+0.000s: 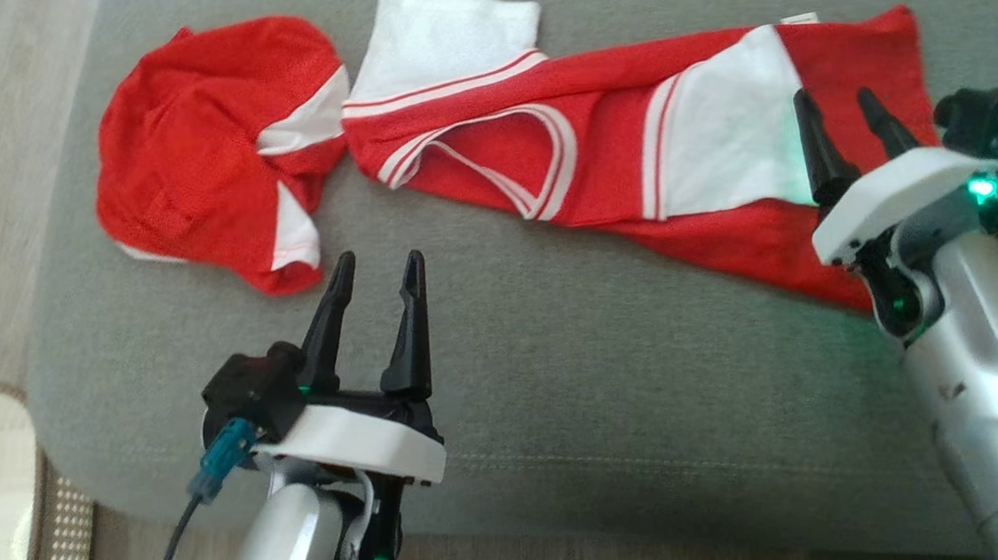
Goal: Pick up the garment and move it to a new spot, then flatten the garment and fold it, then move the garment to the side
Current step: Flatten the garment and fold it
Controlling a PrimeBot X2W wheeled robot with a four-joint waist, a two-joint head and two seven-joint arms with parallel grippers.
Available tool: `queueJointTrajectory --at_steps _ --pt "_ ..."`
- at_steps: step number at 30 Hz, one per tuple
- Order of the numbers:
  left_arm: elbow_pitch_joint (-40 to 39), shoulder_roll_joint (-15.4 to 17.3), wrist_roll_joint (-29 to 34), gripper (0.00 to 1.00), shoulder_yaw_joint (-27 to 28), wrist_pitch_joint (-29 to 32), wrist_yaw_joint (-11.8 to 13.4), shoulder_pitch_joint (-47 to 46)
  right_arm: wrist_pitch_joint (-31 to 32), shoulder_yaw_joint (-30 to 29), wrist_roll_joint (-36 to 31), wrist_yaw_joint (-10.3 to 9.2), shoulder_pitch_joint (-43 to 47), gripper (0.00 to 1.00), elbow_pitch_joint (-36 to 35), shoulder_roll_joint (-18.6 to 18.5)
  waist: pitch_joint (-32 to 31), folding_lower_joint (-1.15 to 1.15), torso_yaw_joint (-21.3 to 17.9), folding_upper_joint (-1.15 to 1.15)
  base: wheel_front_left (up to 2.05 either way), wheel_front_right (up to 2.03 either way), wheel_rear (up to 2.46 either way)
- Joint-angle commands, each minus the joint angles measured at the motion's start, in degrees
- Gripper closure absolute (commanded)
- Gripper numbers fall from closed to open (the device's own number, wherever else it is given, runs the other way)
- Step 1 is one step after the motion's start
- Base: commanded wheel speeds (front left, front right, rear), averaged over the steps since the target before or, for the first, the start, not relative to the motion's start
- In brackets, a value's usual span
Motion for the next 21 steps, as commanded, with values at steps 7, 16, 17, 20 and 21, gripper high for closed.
queueJointTrajectory --at_steps 7,16,17,20,21 --pt "-2.1 0.3 -0.6 0.0 1.0 -0.3 0.4 -2.5 2.9 3.4 5.4 -0.01 -5.9 0.0 3.7 -2.1 2.0 0.0 2.6 0.0 0.0 0.0 0.0" --pt "-2.0 0.3 -0.8 0.0 0.7 -0.3 0.8 -2.9 4.2 9.1 11.3 -0.01 -8.0 1.0 6.3 -2.9 2.3 0.0 2.5 0.0 0.0 0.0 0.0" --pt "-2.0 0.3 -0.8 0.0 0.7 -0.3 0.8 -2.8 3.9 9.9 12.0 -0.01 -7.9 1.0 5.9 -2.8 2.0 0.0 2.4 0.0 0.0 0.0 0.0" --pt "-1.6 0.3 -0.5 0.0 1.0 -0.3 0.7 -2.3 3.2 13.2 15.4 -0.01 -6.8 1.0 3.2 -1.6 0.5 0.0 1.3 0.0 0.0 0.0 0.0" --pt "-1.4 0.3 -0.4 0.0 1.2 -0.3 0.7 -2.1 3.3 14.2 16.3 -0.01 -6.3 1.0 2.2 -1.2 0.0 0.0 1.0 0.0 0.0 0.0 0.0"
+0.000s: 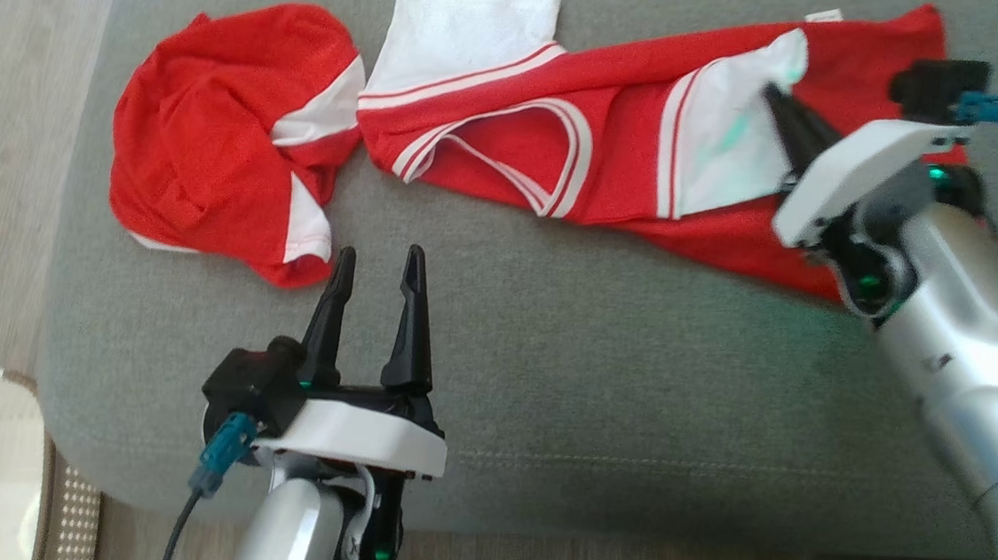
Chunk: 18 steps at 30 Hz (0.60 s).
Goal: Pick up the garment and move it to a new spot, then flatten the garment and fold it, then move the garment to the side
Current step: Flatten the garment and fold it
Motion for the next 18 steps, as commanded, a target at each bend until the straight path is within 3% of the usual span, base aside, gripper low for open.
queueJointTrajectory --at_steps 1,11,18 --pt "-1.5 0.4 0.1 0.0 1.8 -0.3 0.1 -1.3 -0.2 2.2 1.6 -0.01 0.3 1.0 -3.4 1.7 -1.3 0.0 -1.0 0.0 0.0 0.0 0.0" --pt "-1.3 0.4 0.6 0.0 2.8 -0.3 -0.1 0.8 6.1 9.3 13.4 -0.01 7.7 1.0 -16.5 7.8 -6.3 0.0 -3.8 0.0 0.0 0.0 0.0" --pt "-1.6 0.4 0.5 0.0 3.3 -0.3 0.0 1.8 6.7 11.6 24.4 -0.01 11.2 1.0 -23.2 8.8 -7.1 0.0 -3.2 0.0 0.0 0.0 0.0"
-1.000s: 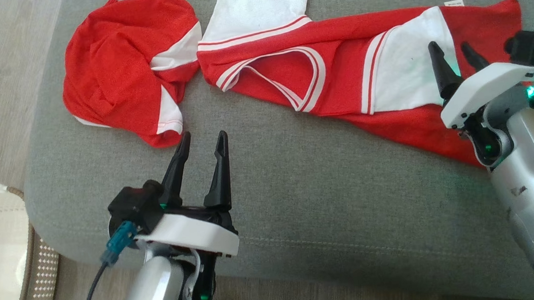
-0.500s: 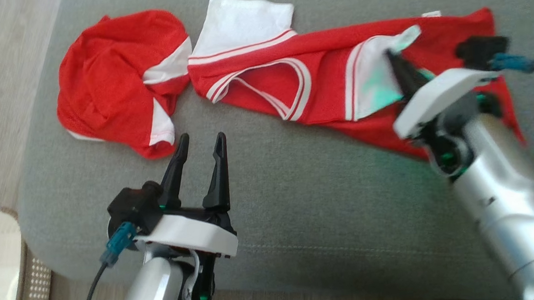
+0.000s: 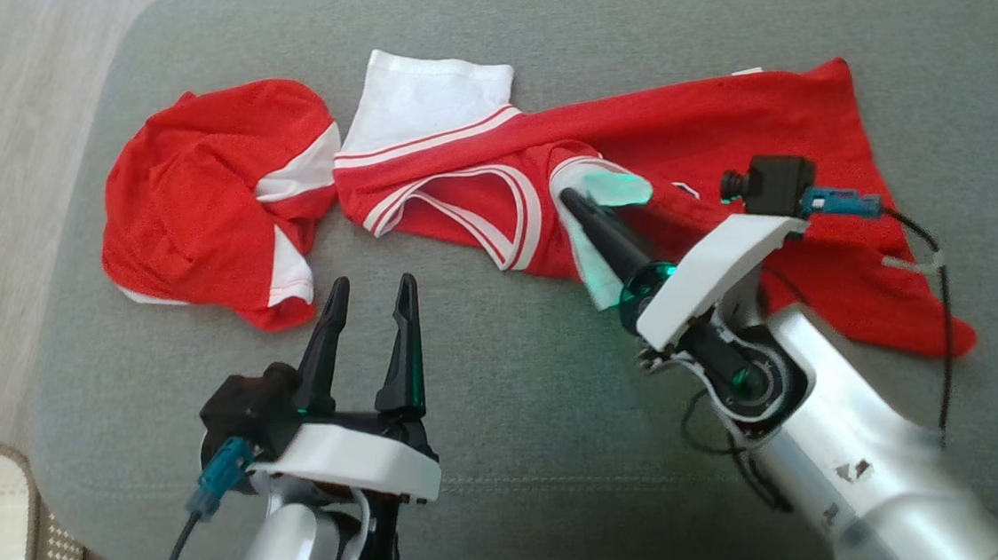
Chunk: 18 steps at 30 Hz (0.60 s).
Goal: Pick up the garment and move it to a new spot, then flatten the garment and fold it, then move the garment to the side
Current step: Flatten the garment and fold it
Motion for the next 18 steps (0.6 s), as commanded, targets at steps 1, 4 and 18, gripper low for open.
queueJointTrajectory --at_steps 1,4,18 --pt "-2.0 0.3 0.3 0.0 2.2 -0.3 0.1 -0.9 -1.2 1.9 2.7 0.0 -0.2 1.0 -2.5 1.2 0.2 0.0 0.6 0.0 0.0 0.0 0.0" --pt "-2.2 0.3 0.2 0.0 2.1 -0.3 0.1 -0.9 -2.8 4.2 6.7 0.0 0.0 1.0 -1.4 1.2 0.6 0.0 1.3 0.0 0.0 0.0 0.0" --pt "-2.5 0.3 -0.3 0.0 1.7 -0.3 0.4 -1.6 -12.0 16.1 19.6 0.0 -6.1 1.0 -1.3 1.2 2.6 0.0 3.5 0.0 0.0 0.0 0.0"
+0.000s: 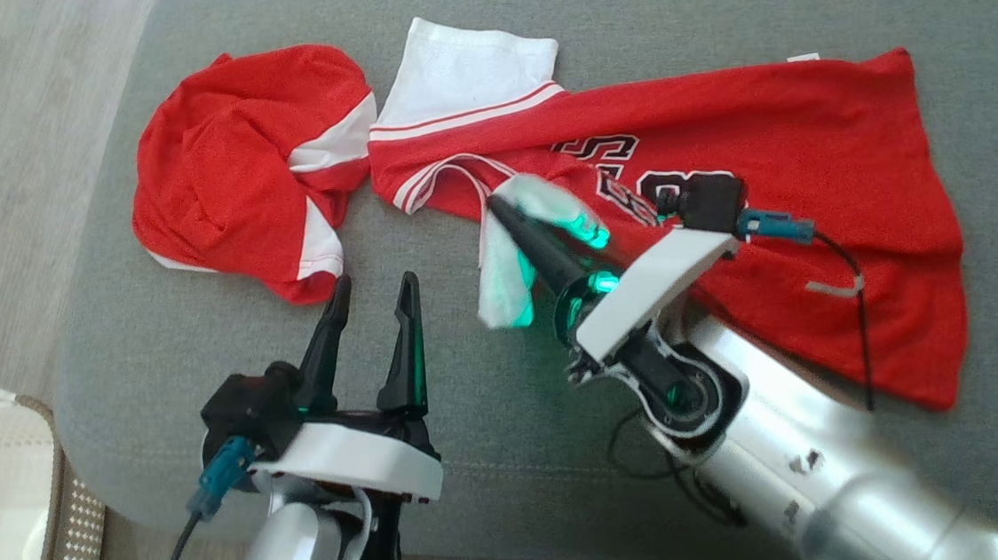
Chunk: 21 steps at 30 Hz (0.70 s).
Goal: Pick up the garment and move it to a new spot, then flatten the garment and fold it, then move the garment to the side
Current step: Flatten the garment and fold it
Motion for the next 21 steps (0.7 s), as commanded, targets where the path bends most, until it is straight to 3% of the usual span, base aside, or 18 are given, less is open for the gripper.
queueJointTrajectory --at_steps 1,9,10,11,21 --pt "-2.1 0.3 -0.3 0.0 1.8 -0.3 0.3 -1.6 -1.2 0.6 -1.2 0.03 -1.8 1.0 -0.2 1.1 0.2 0.0 0.2 0.0 0.0 0.0 0.0" --pt "-2.5 0.3 -0.8 0.0 1.1 -0.3 0.7 -2.6 -3.6 3.4 -4.8 0.03 -5.3 1.0 16.4 1.1 2.0 0.0 0.8 0.0 0.0 0.0 0.0" --pt "-2.5 0.3 -0.8 0.0 1.1 -0.3 0.7 -2.7 -3.6 3.6 -4.7 0.03 -5.7 0.79 18.2 1.1 2.2 0.0 0.8 0.0 0.0 0.0 0.0" --pt "-2.4 0.3 -0.8 0.0 1.1 -0.3 0.6 -2.8 -3.7 3.9 -4.6 0.03 -6.1 0.0 19.8 1.1 2.3 0.0 0.7 0.0 0.0 0.0 0.0" --pt "-1.7 0.3 -0.4 0.0 1.6 -0.3 0.5 -3.2 -5.8 5.6 -3.2 0.03 -10.3 0.0 23.8 1.1 1.8 0.0 -1.4 0.0 0.0 0.0 0.0"
